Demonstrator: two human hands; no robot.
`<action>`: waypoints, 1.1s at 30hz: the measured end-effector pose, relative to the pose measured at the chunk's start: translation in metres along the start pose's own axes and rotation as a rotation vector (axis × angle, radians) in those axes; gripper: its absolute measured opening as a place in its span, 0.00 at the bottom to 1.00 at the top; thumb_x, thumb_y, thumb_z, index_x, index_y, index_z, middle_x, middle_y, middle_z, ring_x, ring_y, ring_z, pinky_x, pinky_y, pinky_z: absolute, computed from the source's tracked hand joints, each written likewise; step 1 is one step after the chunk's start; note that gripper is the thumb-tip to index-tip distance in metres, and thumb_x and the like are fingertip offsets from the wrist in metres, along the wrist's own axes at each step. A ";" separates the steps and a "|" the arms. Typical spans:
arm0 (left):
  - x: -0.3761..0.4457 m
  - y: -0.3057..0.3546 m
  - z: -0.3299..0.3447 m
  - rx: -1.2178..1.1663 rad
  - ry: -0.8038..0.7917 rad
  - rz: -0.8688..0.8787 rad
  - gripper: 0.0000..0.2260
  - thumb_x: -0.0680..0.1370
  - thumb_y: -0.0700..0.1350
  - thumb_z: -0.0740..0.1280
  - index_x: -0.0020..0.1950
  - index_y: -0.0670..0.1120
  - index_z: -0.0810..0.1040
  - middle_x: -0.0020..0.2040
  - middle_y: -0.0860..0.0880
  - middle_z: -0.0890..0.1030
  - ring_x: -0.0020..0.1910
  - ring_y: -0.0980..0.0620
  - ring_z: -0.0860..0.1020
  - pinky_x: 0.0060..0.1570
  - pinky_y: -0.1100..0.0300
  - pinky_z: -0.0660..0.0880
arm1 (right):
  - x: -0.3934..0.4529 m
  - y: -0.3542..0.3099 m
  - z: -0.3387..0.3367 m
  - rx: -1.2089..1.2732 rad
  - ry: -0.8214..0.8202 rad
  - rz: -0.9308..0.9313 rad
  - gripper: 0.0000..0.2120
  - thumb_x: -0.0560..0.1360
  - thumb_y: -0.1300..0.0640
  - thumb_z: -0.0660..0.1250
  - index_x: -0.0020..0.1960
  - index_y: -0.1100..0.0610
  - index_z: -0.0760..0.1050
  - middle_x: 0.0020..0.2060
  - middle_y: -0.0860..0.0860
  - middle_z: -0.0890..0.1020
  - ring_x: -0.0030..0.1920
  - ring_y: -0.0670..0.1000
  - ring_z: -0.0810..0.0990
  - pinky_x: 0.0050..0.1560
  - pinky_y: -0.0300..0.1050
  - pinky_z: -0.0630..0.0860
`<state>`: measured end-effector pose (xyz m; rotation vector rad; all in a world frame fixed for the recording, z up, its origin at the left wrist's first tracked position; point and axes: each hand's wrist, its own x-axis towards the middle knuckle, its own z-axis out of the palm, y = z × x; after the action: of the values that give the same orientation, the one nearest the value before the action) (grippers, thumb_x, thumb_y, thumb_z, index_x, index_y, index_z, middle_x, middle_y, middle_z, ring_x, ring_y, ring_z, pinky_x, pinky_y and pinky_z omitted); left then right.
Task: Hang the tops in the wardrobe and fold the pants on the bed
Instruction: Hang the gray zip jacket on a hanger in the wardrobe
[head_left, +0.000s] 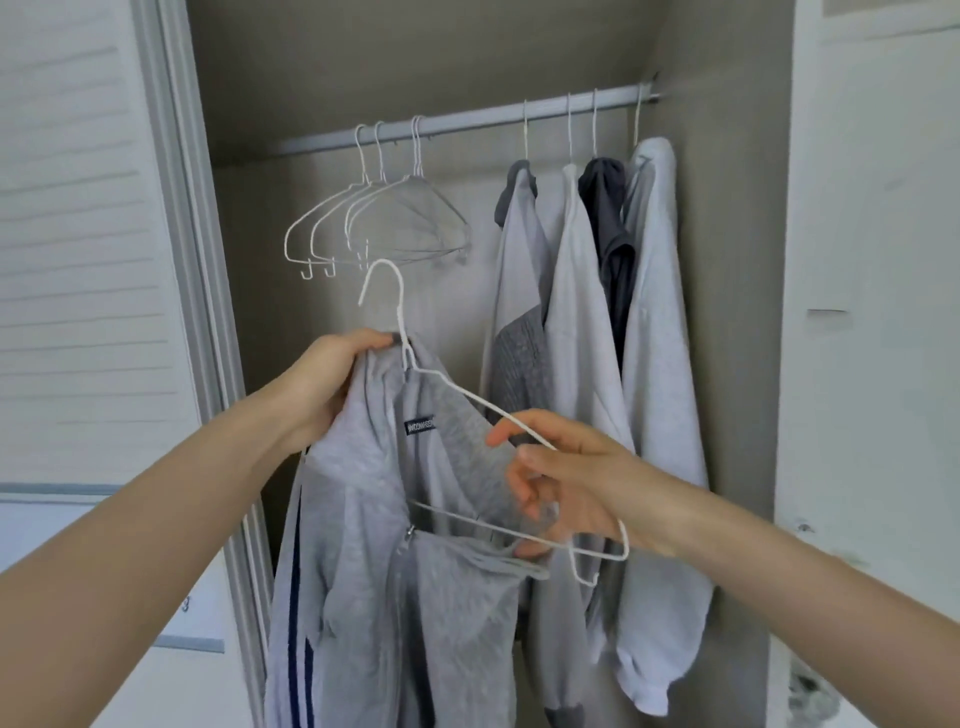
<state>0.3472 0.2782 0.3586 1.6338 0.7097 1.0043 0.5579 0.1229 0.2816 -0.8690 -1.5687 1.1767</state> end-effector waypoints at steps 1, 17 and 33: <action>-0.003 0.009 0.000 0.054 -0.016 0.060 0.14 0.71 0.51 0.70 0.48 0.43 0.85 0.50 0.38 0.84 0.51 0.40 0.82 0.55 0.51 0.78 | -0.002 -0.003 -0.003 0.043 0.004 -0.053 0.11 0.78 0.59 0.62 0.60 0.56 0.74 0.37 0.55 0.74 0.36 0.50 0.75 0.49 0.67 0.76; -0.007 0.035 -0.005 0.242 0.307 0.657 0.26 0.71 0.67 0.67 0.38 0.43 0.75 0.33 0.47 0.72 0.32 0.53 0.68 0.32 0.59 0.66 | -0.017 0.016 -0.002 -0.375 0.126 0.058 0.14 0.78 0.52 0.63 0.56 0.61 0.78 0.52 0.56 0.80 0.51 0.47 0.77 0.57 0.46 0.71; 0.006 -0.005 -0.040 0.503 0.482 0.546 0.15 0.76 0.56 0.70 0.41 0.45 0.83 0.41 0.43 0.83 0.31 0.61 0.73 0.33 0.72 0.70 | -0.047 -0.021 -0.030 -1.838 0.127 -0.532 0.19 0.67 0.66 0.63 0.57 0.61 0.79 0.38 0.51 0.77 0.43 0.51 0.77 0.71 0.60 0.64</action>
<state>0.3151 0.3029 0.3598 2.1074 0.9064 1.7577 0.6001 0.0821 0.2913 -1.3288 -2.3172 -1.0258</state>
